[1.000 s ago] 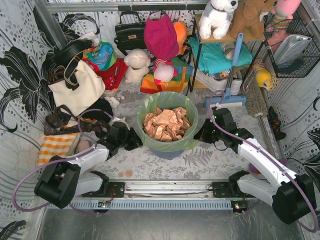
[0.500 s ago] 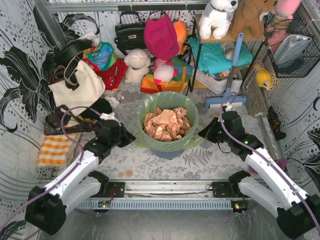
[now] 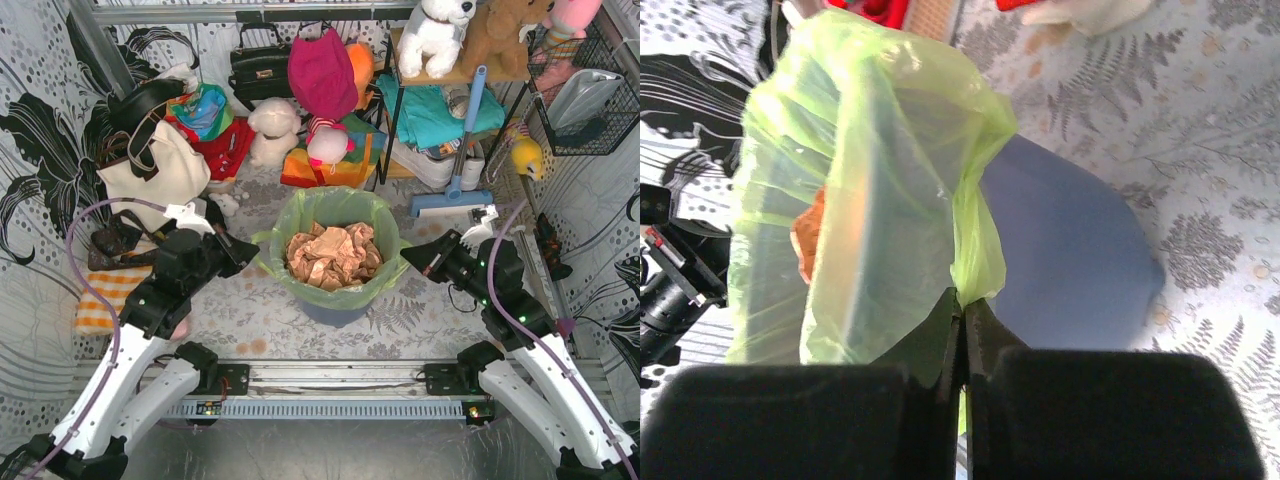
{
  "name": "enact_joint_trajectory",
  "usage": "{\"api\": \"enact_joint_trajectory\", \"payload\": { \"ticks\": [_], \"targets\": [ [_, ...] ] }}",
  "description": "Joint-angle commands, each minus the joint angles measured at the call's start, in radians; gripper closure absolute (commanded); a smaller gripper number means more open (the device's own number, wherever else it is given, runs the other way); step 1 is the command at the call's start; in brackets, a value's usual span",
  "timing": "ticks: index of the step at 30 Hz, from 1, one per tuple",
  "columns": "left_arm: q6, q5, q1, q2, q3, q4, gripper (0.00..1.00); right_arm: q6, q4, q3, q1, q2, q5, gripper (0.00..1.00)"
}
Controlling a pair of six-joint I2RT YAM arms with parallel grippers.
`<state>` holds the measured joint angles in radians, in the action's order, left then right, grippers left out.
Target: Tie the trash bag
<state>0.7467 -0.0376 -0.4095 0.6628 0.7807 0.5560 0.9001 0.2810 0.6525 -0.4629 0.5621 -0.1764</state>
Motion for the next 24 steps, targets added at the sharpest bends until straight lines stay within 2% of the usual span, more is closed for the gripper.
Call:
{"api": "enact_joint_trajectory", "payload": {
  "ticks": [1,9,15,19,24],
  "targets": [
    [-0.038,-0.034,0.003,-0.036,0.092,0.021,1.0,0.04,-0.103,-0.001,-0.006,-0.042,-0.028,1.0],
    [-0.035,-0.138,0.003,-0.043,0.158,-0.019,1.0,0.083,-0.203,0.011,-0.006,-0.054,-0.064,1.0],
    [-0.016,-0.177,0.003,-0.041,0.191,-0.055,1.0,0.082,-0.211,0.047,-0.005,-0.048,-0.073,1.0],
    [-0.011,-0.235,0.004,-0.014,0.189,-0.076,1.0,0.079,-0.205,0.058,-0.006,-0.021,-0.096,1.0],
    [0.008,-0.292,0.004,-0.001,0.16,-0.117,1.0,0.095,-0.308,0.041,-0.006,0.01,-0.172,1.0]
  ]
}}
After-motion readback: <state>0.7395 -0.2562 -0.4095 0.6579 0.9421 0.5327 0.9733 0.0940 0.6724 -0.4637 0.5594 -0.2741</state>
